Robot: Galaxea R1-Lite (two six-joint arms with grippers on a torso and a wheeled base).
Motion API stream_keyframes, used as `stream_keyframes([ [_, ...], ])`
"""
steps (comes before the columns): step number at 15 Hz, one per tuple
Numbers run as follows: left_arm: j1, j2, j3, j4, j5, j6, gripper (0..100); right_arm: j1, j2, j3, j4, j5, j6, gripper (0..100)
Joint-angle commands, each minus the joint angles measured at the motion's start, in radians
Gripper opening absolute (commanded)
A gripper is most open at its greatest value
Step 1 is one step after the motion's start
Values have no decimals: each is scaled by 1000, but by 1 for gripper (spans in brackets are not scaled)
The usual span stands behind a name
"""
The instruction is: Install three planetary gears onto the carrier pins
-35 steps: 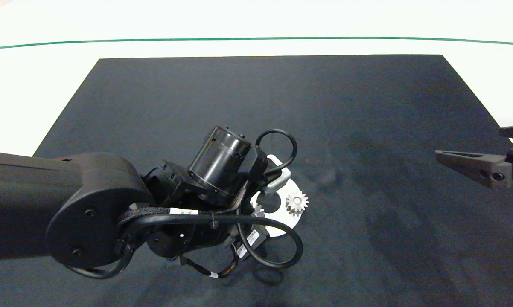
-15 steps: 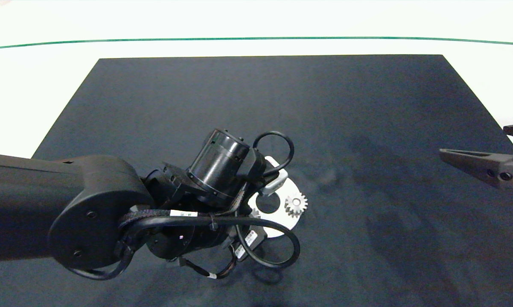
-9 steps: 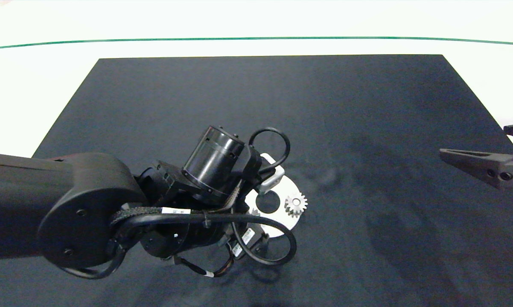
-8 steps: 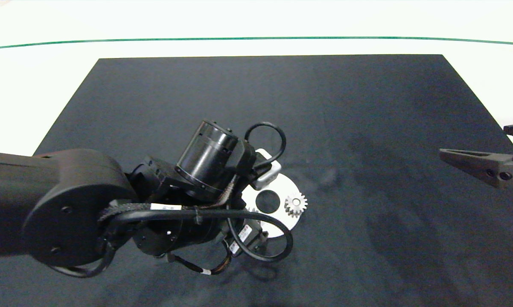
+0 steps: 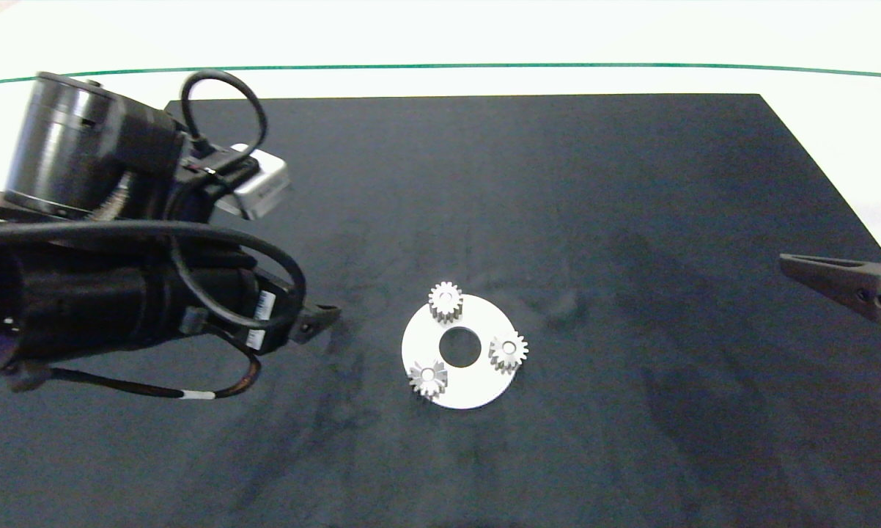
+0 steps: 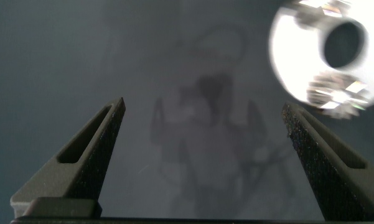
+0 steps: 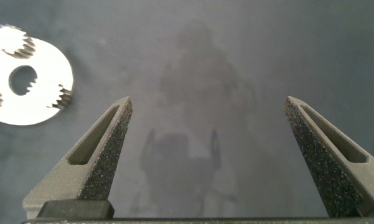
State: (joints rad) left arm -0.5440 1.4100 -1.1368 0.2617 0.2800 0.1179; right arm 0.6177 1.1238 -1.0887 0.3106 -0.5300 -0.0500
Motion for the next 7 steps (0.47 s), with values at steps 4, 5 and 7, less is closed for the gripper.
stream_keyframes([
  [4,196,-253,74,17,2,-69,100,-276,-200,179,2,-4,-24,100],
  [5,220,-284,100,13,2,-69,100,-302,-234,208,2,-4,-25,100],
  [7,236,-361,150,11,2,-67,100,-338,-294,251,1,-11,-27,100],
])
